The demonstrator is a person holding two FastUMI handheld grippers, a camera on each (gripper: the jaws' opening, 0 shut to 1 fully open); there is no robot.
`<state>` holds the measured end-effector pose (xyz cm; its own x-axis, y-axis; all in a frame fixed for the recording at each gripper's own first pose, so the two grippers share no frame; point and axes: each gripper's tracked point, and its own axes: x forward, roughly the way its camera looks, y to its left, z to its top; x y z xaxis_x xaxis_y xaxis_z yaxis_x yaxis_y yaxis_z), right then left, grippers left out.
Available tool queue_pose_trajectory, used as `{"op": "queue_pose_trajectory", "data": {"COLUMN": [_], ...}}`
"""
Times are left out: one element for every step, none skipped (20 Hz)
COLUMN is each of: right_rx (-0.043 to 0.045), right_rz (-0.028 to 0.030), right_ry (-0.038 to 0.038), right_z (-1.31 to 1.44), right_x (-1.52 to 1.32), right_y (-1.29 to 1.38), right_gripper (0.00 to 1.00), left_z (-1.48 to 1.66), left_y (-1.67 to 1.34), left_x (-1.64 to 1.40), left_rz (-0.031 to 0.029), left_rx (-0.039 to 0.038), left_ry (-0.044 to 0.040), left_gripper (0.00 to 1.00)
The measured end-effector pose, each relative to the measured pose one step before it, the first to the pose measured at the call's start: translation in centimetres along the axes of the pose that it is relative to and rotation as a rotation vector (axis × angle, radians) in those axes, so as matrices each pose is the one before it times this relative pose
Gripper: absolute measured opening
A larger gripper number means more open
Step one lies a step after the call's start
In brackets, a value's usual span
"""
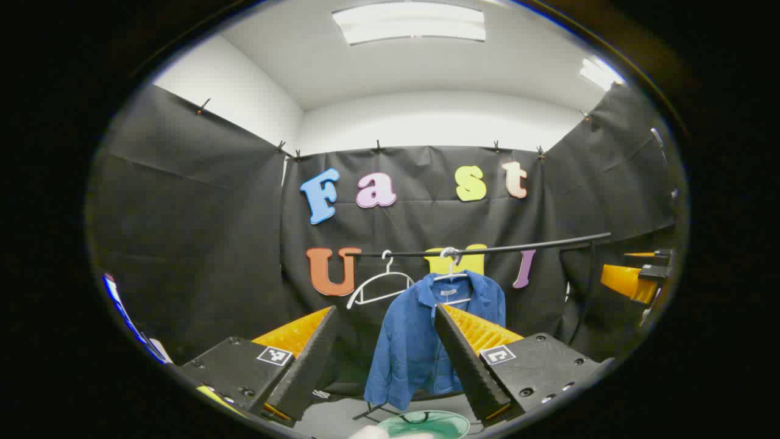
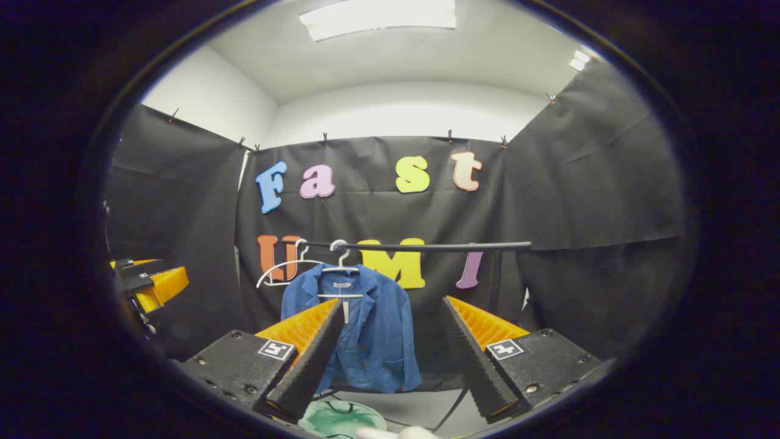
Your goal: Grasp the clothes on the hanger with both hands and then place them into the laundry hamper below.
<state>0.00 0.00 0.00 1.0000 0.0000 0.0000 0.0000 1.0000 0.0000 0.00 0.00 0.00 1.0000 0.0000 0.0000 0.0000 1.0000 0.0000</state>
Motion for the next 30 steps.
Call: {"op": "queue_pose_trajectory", "data": {"right_rx": [0.00156,0.0029,0.00454,0.00218,-0.00128,-0.00766,-0.01075,-0.00668,-0.00516,-0.00332,-0.00108,-0.0008,-0.00152,-0.0013,-0.00328,-0.00237,-0.00015,0.00277,0.00392,0.00314,-0.00021,-0.00127,0.00029,-0.00018,0.00051,0.00064,0.00314,0.005,0.00574,0.00266], "right_rz": [-0.00102,0.00135,0.00543,0.00426,-0.00166,-0.00745,-0.01013,-0.00085,0.00123,-0.00022,-0.00266,-0.00384,-0.00039,-0.00329,-0.00643,-0.0149,-0.01319,-0.0066,-0.00163,-0.00215,-0.00326,-0.00473,0.0001,0.00171,0.0004,0.00001,0.00145,0.00184,0.00503,0.00298], "right_ry": [0.00661,0.0111,0.00572,-0.00003,-0.00557,-0.00389,-0.00205,-0.00528,-0.0016,-0.00105,-0.00252,-0.00052,0.00335,0.00344,0.00267,-0.00069,-0.00214,0.00079,0.00229,0.00146,0.00384,0.00437,0.00199,0.00234,0.0022,0.00417,0.00534,0.00479,0.0038,0.00538], "right_z": [-0.157,-0.177,-0.083,0.04,0.102,0.073,0.014,-0.067,0.084,-0.152,-0.042,-0.033,-0.094,-0.187,-0.015,-0.096,0.141,-0.061,-0.028,-0.074,-0.113,-0.255,-0.04,-0.142,-0.043,-0.145,-0.111,-0.24,-0.137,-0.29], "right_x": [-0.121,-0.079,-0.162,-0.023,-0.094,0.016,-0.077,-0.16,-0.108,-0.094,-0.188,-0.143,-0.123,-0.221,-0.204,-0.201,-0.193,-0.277,-0.223,-0.209,-0.134,-0.067,-0.062,-0.087,0.028,0.114,0.195,0.159,0.347,0.348], "right_y": [0.043,0.034,0.186,0.225,0.062,-0.125,-0.068,0.223,0.258,0.135,0.046,0.058,0.039,0.055,-0.082,-0.331,-0.306,-0.02,0.073,0.05,-0.015,-0.151,0.007,0.107,0.037,-0.055,-0.033,-0.019,0.036,0.004], "right_gripper": [0.99,1.0,1.0,1.0,1.0,1.0,1.0,1.0,1.0,1.0,1.0,1.0,1.0,1.0,1.0,1.0,1.0,1.0,1.0,1.0,1.0,1.0,1.0,1.0,1.0,1.0,1.0,1.0,1.0,1.0], "left_z": [-0.031,-0.182,-0.137,-0.161,-0.068,0.041,-0.122,-0.091,-0.022,-0.153,-0.151,-0.192,-0.309,-0.016,0.077,0.042,0.039,-0.009,0.101,0.029,-0.098,-0.041,-0.009,0.1,-0.025,0.046,-0.068,-0.07,-0.034,-0.11], "left_y": [-0.034,0.251,0.176,0.326,0.19,0.093,-0.023,-0.127,-0.024,0.078,0.08,0.013,-0.127,-0.021,0.022,0.221,0.057,0.008,0.053,-0.108,-0.005,-0.02,-0.102,-0.102,0.007,0.038,-0.016,-0.224,-0.339,-0.108], "left_x": [-0.101,-0.042,0.073,-0.007,0.061,0.002,-0.038,0.016,-0.105,-0.122,-0.09,-0.195,-0.13,-0.289,-0.25,-0.137,-0.19,-0.197,-0.114,-0.152,-0.14,-0.048,0.001,-0.134,-0.013,0.131,0.198,0.193,0.288,0.275], "left_rz": [-0.00775,-0.0018,0.00067,0.00556,0.00489,0.00171,-0.00272,-0.00516,-0.00536,0.00007,-0.00098,-0.00295,-0.00382,-0.00372,-0.00347,-0.00308,-0.00274,-0.00284,-0.00056,-0.0024,-0.00189,0.00081,-0.00056,-0.00255,-0.00127,-0.00029,0.00009,-0.00347,-0.00809,-0.003], "left_rx": [-0.00494,0.00047,0.00596,0.00676,0.00239,-0.00218,-0.0054,-0.007,-0.00642,-0.00484,-0.00329,-0.0025,0.00017,0.00287,0.00641,0.00794,0.008,0.00671,0.00392,0.00096,-0.00241,-0.00366,-0.00483,-0.00498,-0.00294,-0.00012,0.00298,0.00263,0.00147,0.00039], "left_ry": [0.00198,0.00482,0.00505,0.0054,-0.00365,-0.00328,0.00238,-0.00139,0.00152,0.00482,0.00748,0.01045,0.01239,0.00517,-0.00134,0.00146,0.00167,0.00074,-0.00191,-0.00058,0.00218,0.00202,0.00183,-0.00239,-0.00235,-0.00176,-0.00118,-0.00264,-0.00693,-0.00372], "left_gripper": [1.0,1.0,1.0,1.0,1.0,1.0,1.0,1.0,0.96,1.0,1.0,1.0,1.0,1.0,1.0,1.0,1.0,1.0,1.0,1.0,1.0,1.0,1.0,1.0,1.0,1.0,1.0,1.0,1.0,1.0]}}
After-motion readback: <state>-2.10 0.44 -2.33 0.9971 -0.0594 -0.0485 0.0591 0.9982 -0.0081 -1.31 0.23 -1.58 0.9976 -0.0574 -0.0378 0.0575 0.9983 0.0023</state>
